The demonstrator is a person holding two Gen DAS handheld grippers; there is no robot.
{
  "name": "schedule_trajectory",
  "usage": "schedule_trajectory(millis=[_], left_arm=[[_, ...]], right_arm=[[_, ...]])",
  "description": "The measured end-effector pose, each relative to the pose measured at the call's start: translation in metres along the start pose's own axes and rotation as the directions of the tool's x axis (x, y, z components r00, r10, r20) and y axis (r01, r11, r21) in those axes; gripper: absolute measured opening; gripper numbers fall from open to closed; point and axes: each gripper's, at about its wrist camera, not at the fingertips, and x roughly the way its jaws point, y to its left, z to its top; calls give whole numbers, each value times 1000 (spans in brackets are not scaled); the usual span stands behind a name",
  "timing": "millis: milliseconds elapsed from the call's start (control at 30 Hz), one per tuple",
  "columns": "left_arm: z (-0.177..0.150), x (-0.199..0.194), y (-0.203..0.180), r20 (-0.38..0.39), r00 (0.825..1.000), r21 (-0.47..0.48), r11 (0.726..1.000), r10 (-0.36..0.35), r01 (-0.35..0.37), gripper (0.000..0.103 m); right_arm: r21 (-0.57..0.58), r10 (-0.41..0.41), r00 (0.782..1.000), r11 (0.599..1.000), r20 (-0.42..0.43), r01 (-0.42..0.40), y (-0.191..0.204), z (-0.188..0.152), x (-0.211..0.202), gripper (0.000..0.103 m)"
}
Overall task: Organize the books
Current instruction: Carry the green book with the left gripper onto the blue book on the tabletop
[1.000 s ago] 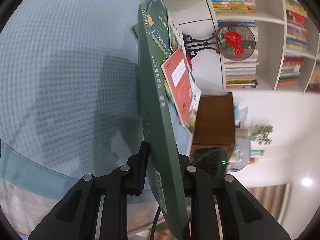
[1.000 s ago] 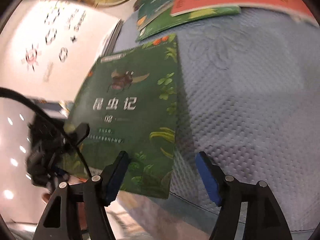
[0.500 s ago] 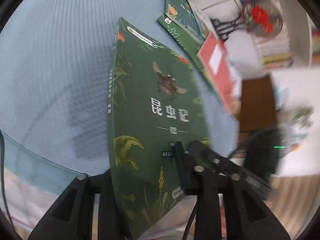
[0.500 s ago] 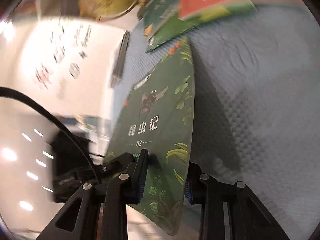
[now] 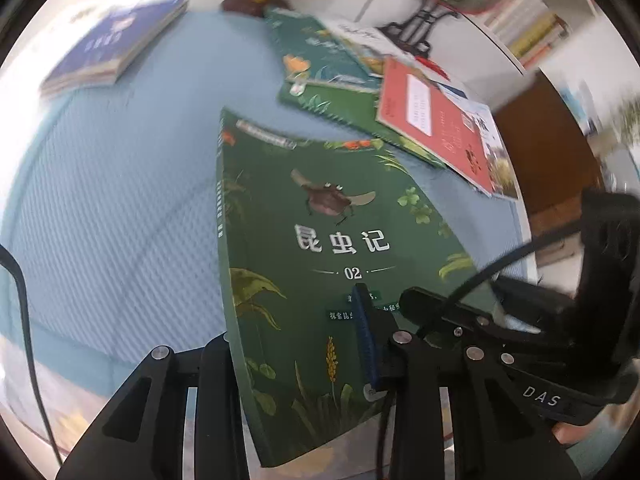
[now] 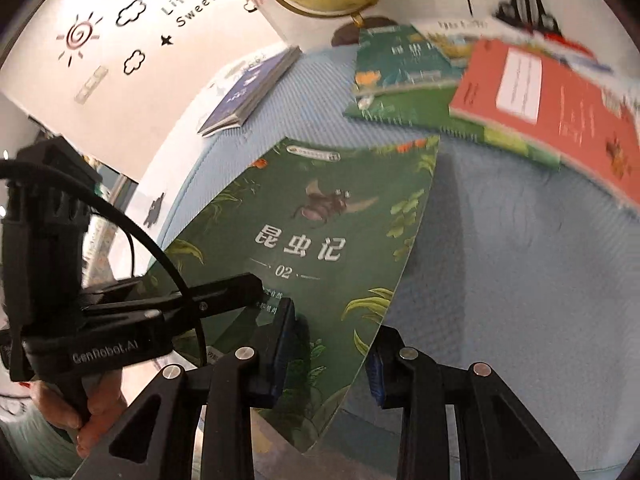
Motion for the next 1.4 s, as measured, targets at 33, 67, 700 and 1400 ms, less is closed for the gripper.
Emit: schedule_trajectory(millis=[33,67,700,1400], left_arm=[[2,-2,-4,5,1000,24,1000,7,-7,30],[5,-4,-7,10,1000,40,999,7,-8,30],[50,-51,36,100,992,58,995,-84,78,30],[194,-42,204,174,984,89,996,-30,15,31]], right_arm=[[-28,-26,1000,999,7,26,5,2,-5,32],[-56,-52,999,997,13,53,10,5,-9,32],[-93,-4,996,996,90,12,50,53,-20,33],[-67,12,980,998,201,2,130,219,115,33]])
